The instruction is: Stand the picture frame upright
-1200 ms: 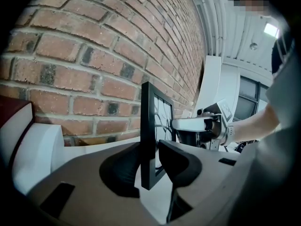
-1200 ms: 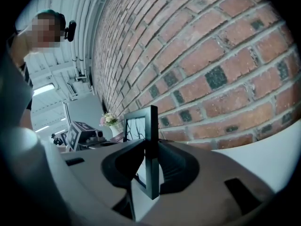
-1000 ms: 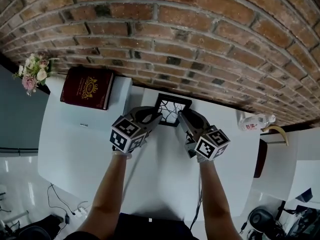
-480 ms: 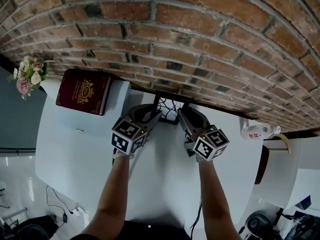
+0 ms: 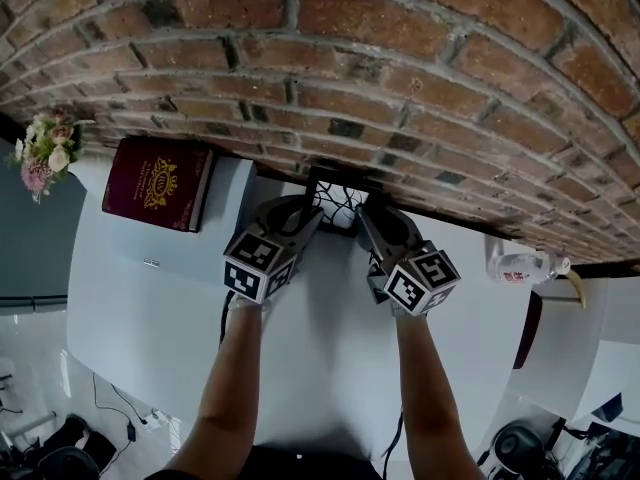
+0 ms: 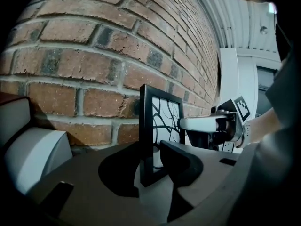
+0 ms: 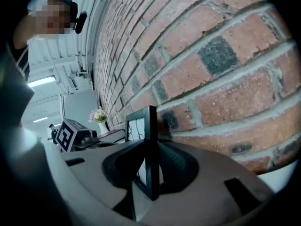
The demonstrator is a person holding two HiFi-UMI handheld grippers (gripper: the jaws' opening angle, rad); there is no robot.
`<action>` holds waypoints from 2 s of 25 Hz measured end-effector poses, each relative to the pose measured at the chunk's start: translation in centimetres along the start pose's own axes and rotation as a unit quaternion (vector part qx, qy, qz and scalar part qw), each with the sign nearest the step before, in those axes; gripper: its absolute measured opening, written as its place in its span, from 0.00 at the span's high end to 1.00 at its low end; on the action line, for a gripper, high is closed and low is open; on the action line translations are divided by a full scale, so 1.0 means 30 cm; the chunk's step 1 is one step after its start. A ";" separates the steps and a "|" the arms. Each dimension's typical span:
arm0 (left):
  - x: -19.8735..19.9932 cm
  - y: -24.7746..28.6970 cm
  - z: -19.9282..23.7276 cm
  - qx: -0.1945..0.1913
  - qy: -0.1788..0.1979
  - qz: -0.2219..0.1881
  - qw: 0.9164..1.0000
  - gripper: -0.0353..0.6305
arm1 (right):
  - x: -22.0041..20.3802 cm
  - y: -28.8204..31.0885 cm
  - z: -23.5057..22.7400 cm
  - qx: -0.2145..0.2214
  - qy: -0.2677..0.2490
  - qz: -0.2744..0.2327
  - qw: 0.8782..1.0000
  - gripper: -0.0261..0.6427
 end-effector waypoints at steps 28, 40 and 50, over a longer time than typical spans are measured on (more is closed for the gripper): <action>0.000 0.055 0.086 0.038 -0.008 -0.033 0.999 0.72 | 0.015 0.079 -0.050 -0.053 -0.031 -0.036 0.997 0.83; -0.002 0.030 0.096 0.061 -0.004 -0.029 0.998 0.69 | 0.012 0.079 -0.051 -0.065 -0.013 -0.040 0.997 0.81; 0.006 0.022 0.075 0.059 -0.004 -0.032 0.998 0.69 | 0.012 0.060 -0.048 -0.073 -0.008 -0.048 0.996 0.75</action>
Point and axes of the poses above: the fingertips, and each gripper's own axes: y forward along the fingers, z to its left, x out of its top, the point moved 2 cm from there along -y, backward along the fingers, and after that the axes turned 5 degrees about z, right-handed, at the moved point
